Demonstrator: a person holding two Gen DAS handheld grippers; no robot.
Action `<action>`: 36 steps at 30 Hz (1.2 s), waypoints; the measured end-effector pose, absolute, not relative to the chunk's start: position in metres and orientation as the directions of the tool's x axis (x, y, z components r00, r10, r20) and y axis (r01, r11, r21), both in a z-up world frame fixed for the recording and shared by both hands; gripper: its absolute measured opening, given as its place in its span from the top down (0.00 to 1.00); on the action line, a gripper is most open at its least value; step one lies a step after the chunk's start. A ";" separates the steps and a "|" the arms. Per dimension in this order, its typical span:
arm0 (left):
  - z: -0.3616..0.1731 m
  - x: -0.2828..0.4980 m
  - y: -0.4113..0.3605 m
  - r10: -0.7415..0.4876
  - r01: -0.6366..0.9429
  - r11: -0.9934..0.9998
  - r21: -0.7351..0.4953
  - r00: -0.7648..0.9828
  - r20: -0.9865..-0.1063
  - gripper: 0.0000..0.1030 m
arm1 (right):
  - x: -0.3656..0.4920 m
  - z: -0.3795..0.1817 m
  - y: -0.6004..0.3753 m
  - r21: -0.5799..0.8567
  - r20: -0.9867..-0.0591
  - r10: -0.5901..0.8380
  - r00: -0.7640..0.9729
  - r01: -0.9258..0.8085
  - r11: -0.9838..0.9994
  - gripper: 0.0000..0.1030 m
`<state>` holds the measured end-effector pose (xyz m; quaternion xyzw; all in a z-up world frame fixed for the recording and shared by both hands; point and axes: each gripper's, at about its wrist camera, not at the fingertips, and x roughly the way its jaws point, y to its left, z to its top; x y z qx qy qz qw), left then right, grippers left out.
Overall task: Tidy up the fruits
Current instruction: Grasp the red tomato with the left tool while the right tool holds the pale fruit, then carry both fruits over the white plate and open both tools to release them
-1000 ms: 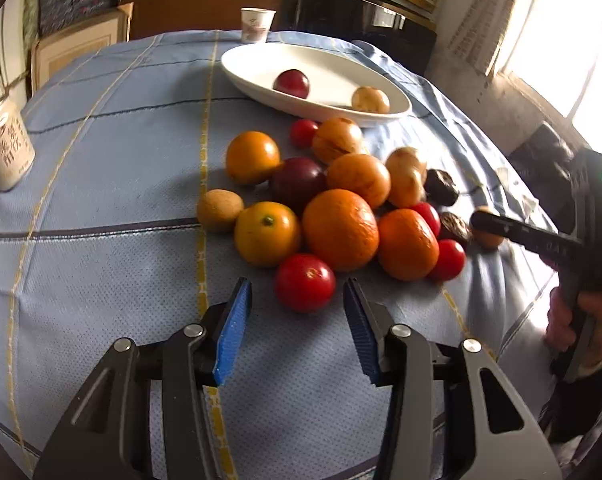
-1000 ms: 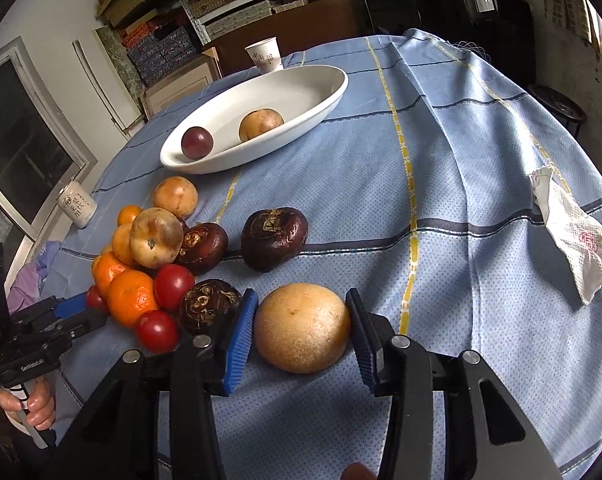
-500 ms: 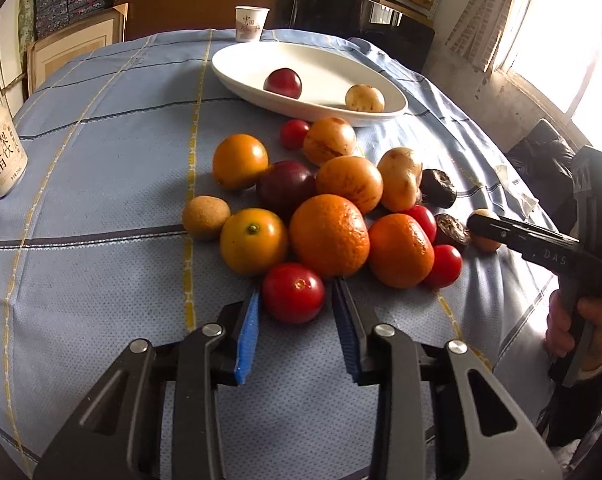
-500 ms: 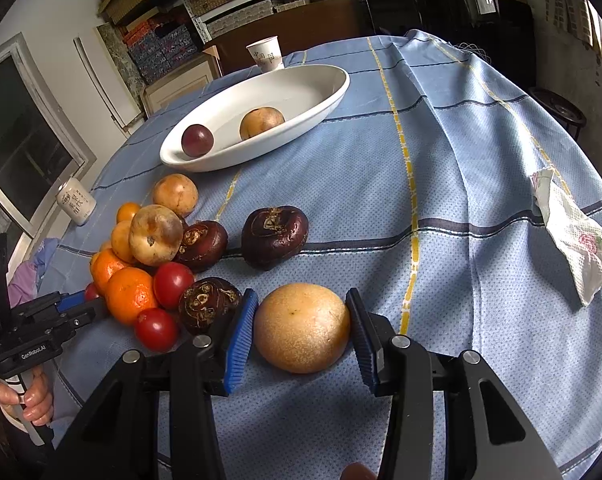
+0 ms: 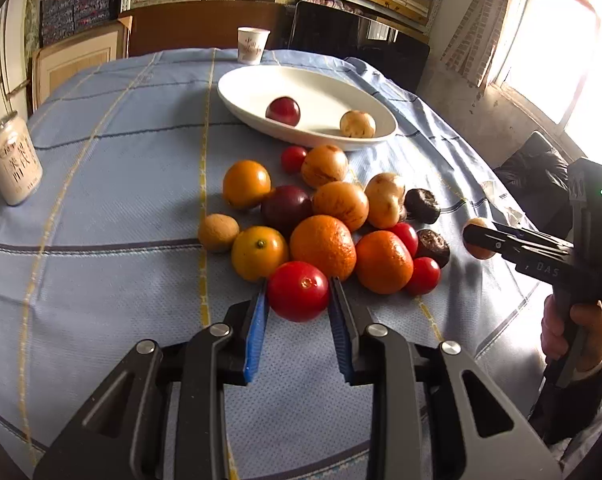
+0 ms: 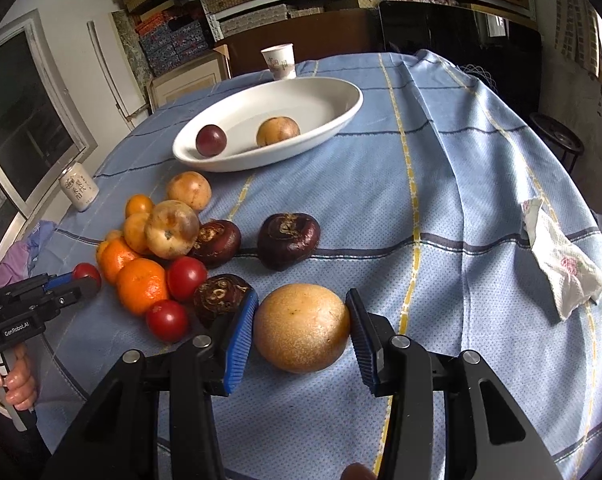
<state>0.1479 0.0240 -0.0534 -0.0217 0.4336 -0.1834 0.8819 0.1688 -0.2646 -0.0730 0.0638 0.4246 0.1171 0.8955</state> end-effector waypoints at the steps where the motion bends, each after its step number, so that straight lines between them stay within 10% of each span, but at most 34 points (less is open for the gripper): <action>1: -0.048 0.148 0.025 -0.350 0.313 0.929 -0.200 0.559 -0.752 0.72 | 0.168 -0.071 -0.264 0.216 -0.742 0.269 0.614 -0.161 0.963 0.56; 12: 0.022 0.253 0.005 -0.446 0.414 0.879 -0.235 0.543 -0.712 0.72 | 0.230 -0.018 -0.251 0.284 -0.641 0.400 0.655 -0.282 0.916 0.56; 29: -0.042 0.418 -0.014 -0.299 0.251 0.946 -0.205 0.435 -0.849 0.70 | 0.381 -0.042 -0.217 0.365 -0.666 0.433 0.607 -0.241 0.900 0.55; 32: -0.036 0.409 -0.011 -0.254 0.211 0.962 -0.172 0.473 -0.844 0.34 | 0.386 -0.047 -0.211 0.350 -0.686 0.428 0.588 -0.249 0.903 0.53; 36: -0.005 0.375 -0.008 -0.191 0.201 0.976 -0.088 0.583 -0.790 0.12 | 0.378 -0.035 -0.209 0.342 -0.683 0.427 0.592 -0.257 0.904 0.13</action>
